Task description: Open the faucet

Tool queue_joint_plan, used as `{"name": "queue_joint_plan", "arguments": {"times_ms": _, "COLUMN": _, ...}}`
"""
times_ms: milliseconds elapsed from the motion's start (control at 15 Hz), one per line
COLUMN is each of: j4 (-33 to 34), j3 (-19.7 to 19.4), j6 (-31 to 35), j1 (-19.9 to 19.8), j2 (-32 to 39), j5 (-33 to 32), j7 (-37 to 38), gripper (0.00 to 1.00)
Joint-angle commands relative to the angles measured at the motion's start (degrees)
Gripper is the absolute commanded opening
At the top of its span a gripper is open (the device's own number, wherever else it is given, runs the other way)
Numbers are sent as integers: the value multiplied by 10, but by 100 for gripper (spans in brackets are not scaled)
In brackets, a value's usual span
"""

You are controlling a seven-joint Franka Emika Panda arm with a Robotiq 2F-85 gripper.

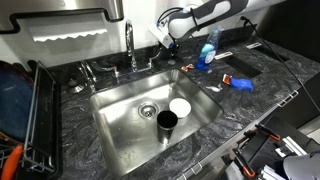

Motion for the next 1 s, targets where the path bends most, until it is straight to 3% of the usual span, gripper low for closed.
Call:
{"name": "queue_joint_plan", "arguments": {"times_ms": 0, "j4": 51, "j3": 9, "j6": -116, "j1": -2, "j2": 17, "j5": 33, "j7": -30, "gripper": 100}}
{"name": "queue_joint_plan", "arguments": {"times_ms": 600, "j4": 151, "j3": 19, "j6": -404, "j1": -7, "j2": 32, "j5": 54, "j7": -56, "gripper": 100}}
{"name": "queue_joint_plan", "arguments": {"times_ms": 800, "j4": 167, "j3": 21, "j6": -447, "j1": -14, "j2": 37, "j5": 63, "j7": -54, "gripper": 100}}
{"name": "queue_joint_plan", "arguments": {"times_ms": 933, "j4": 151, "j3": 20, "j6": -410, "j1": -16, "j2": 21, "j5": 69, "j7": -36, "gripper": 100}}
